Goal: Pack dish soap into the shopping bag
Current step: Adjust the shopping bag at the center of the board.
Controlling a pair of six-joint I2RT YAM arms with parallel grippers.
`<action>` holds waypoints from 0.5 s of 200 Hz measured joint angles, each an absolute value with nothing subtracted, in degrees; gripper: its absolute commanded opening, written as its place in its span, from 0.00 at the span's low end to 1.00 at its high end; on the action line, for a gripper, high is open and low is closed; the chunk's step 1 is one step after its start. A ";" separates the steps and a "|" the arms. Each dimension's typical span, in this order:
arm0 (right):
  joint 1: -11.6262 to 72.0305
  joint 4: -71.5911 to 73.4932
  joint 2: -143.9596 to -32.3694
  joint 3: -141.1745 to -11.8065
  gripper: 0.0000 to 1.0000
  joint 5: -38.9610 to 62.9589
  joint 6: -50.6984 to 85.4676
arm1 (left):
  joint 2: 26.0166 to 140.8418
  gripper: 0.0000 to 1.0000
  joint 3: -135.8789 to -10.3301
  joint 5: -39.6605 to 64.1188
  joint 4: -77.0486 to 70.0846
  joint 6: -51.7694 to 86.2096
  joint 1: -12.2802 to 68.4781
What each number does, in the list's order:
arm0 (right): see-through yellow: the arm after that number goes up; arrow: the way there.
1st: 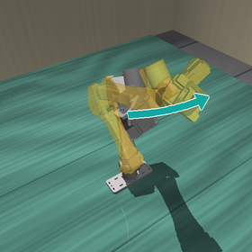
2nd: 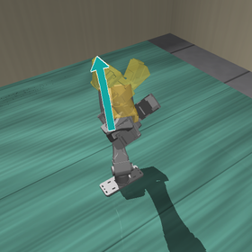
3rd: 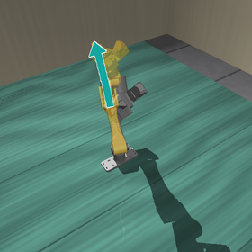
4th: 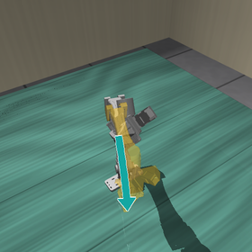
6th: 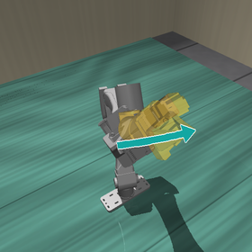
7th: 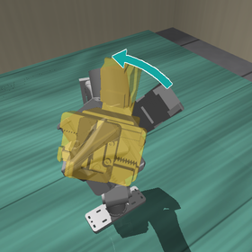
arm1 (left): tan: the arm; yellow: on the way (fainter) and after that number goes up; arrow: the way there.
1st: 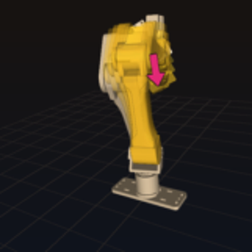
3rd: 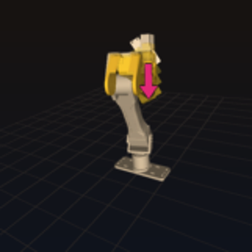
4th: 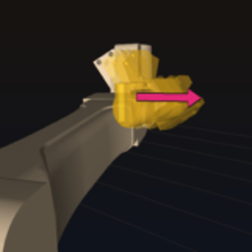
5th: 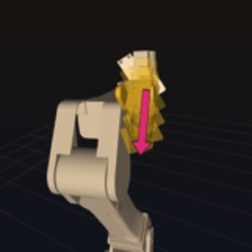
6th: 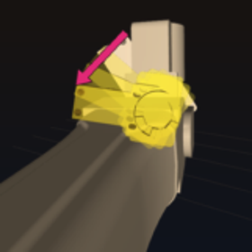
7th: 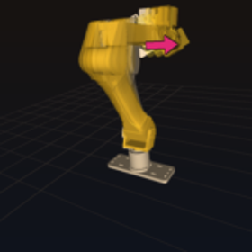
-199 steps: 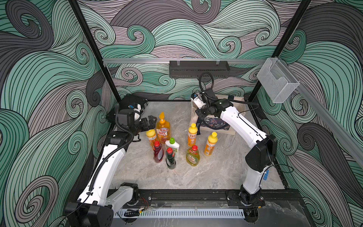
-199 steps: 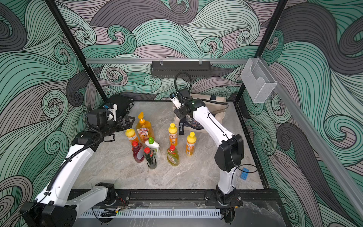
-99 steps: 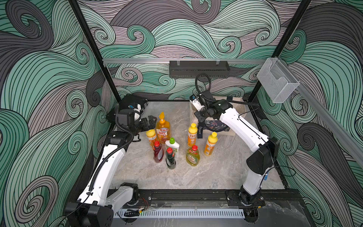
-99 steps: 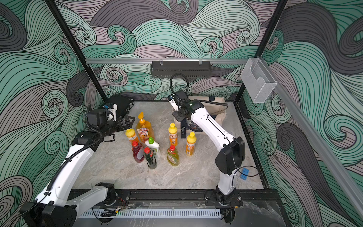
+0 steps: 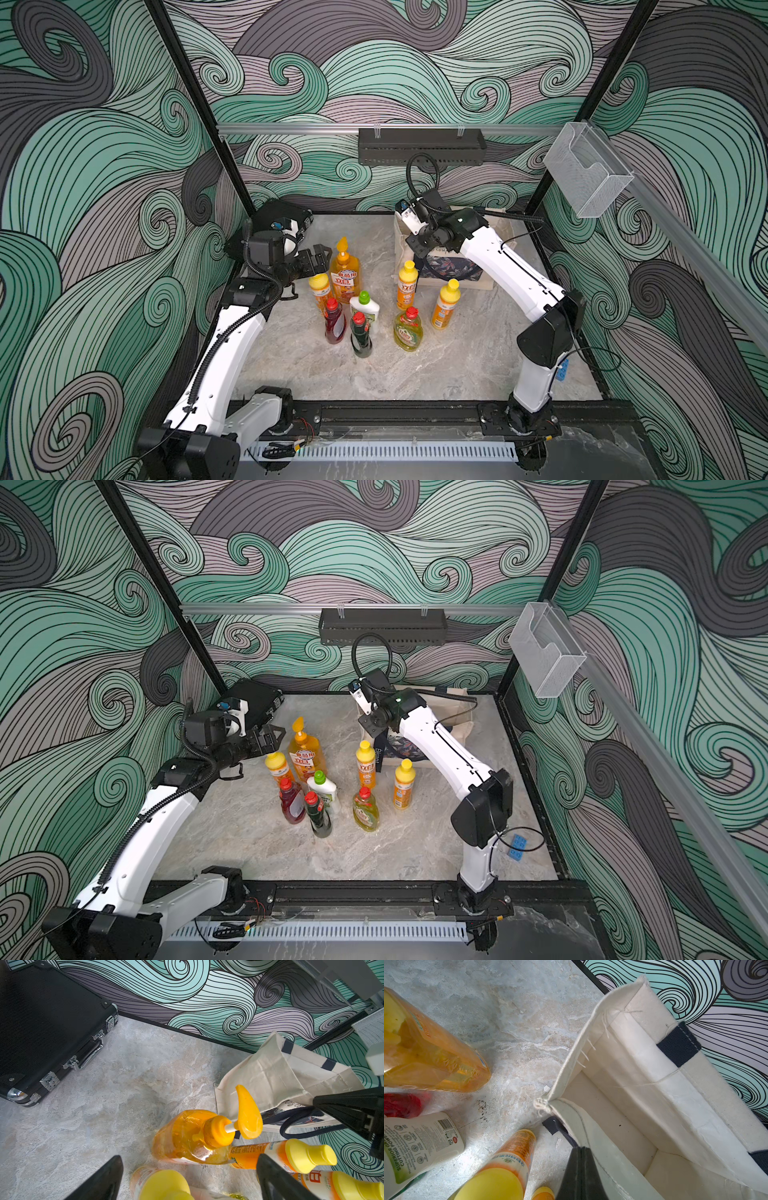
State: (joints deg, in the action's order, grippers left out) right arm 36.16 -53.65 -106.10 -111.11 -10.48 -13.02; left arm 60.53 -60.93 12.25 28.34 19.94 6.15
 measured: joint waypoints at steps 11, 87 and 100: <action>36.16 -53.78 -106.08 -111.13 0.05 -10.33 -13.02 | 60.53 0.99 -60.93 12.27 28.34 19.94 6.15; 36.16 -55.61 -98.56 -110.87 0.60 -10.72 -13.17 | 60.53 0.99 -60.93 12.60 28.34 19.97 6.15; 36.16 -56.51 -94.89 -110.87 0.62 -10.98 -12.78 | 60.53 0.99 -60.93 12.73 28.34 19.97 6.15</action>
